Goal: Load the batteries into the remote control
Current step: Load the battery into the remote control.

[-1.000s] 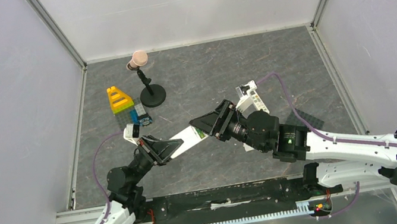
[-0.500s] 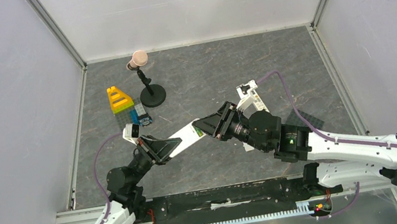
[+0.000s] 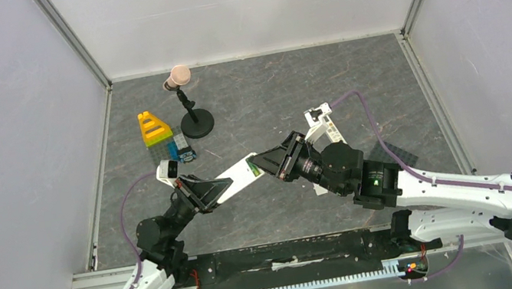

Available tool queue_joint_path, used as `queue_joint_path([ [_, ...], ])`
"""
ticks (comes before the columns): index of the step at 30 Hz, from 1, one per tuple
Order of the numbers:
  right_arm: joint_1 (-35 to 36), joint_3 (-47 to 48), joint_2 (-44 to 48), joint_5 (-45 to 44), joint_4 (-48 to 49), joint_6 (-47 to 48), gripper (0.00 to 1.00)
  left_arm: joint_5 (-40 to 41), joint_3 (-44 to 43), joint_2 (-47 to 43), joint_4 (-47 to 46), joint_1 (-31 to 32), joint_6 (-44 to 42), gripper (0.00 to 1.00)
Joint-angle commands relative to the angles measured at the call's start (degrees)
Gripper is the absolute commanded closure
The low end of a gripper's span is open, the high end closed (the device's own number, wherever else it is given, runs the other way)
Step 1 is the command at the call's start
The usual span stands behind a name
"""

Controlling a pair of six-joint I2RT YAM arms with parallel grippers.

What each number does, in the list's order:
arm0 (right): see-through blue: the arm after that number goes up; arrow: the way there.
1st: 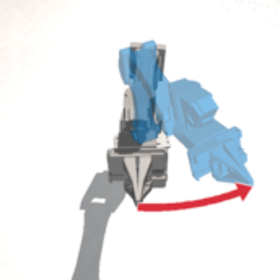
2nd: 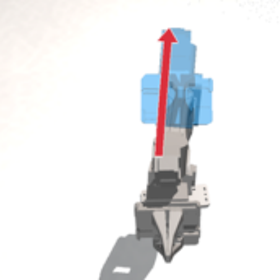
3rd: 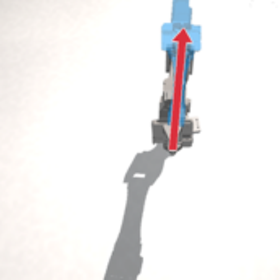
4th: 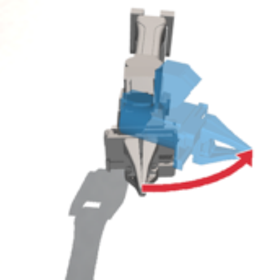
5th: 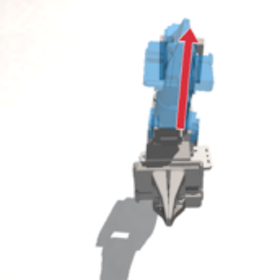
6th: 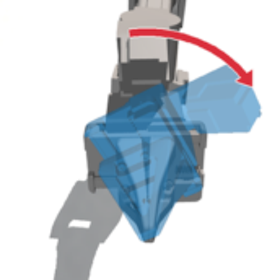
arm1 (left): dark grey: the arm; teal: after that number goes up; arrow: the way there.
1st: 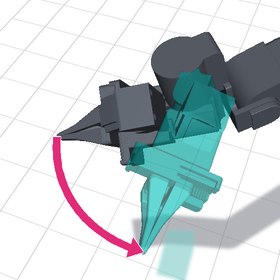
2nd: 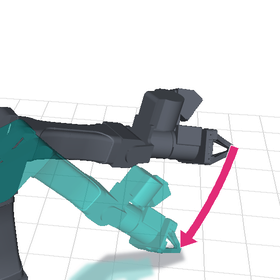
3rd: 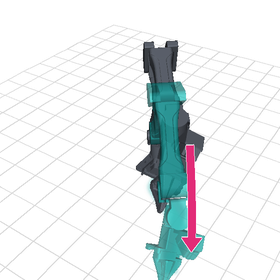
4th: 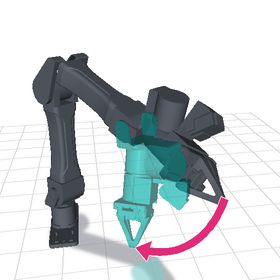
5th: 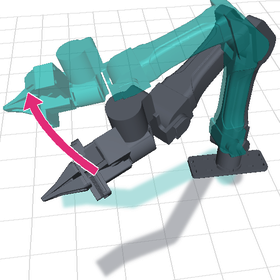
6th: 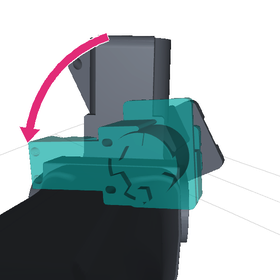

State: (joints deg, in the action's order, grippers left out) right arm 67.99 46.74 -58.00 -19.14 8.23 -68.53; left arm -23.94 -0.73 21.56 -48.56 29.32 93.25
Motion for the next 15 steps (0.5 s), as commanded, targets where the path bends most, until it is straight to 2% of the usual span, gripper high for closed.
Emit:
queue_joint_path([
  [1, 0.5, 1.6, -0.2, 3.0, 0.8, 0.0, 0.99, 1.7, 2.3, -0.3, -0.4, -0.4, -1.7, 0.98],
  [15, 0.5, -2.1, 2.2, 5.5, 1.7, 0.7, 1.00, 3.6, 2.1, -0.3, -3.1, -0.4, 0.3, 0.98],
])
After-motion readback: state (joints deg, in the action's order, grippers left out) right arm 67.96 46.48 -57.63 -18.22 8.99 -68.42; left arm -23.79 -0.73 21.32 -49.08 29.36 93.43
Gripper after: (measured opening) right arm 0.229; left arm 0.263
